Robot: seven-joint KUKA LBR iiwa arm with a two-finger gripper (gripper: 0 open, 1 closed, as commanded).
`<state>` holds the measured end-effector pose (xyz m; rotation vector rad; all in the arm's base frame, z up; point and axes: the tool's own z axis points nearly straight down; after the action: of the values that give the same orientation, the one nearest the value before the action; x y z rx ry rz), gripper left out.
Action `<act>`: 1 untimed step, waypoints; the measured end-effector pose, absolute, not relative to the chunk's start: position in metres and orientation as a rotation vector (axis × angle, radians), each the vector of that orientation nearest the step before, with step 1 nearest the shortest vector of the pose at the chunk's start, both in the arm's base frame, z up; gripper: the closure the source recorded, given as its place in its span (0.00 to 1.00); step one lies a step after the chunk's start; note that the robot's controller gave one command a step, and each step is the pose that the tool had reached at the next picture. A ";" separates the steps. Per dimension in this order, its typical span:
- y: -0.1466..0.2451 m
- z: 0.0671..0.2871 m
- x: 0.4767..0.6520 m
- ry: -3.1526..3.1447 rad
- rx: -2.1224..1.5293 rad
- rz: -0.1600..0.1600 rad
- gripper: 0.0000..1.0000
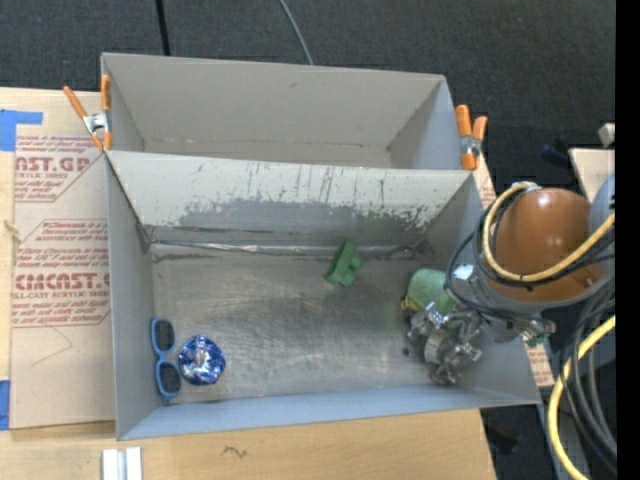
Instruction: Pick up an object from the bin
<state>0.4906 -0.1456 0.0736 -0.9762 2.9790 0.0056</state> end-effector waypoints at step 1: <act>-0.144 0.092 0.491 2.983 -0.977 0.001 1.00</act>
Offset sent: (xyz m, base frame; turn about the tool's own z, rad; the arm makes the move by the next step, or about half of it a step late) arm 0.0000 0.0000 0.0183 0.0000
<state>0.4913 -0.1443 0.0925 -0.9766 2.9833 0.0011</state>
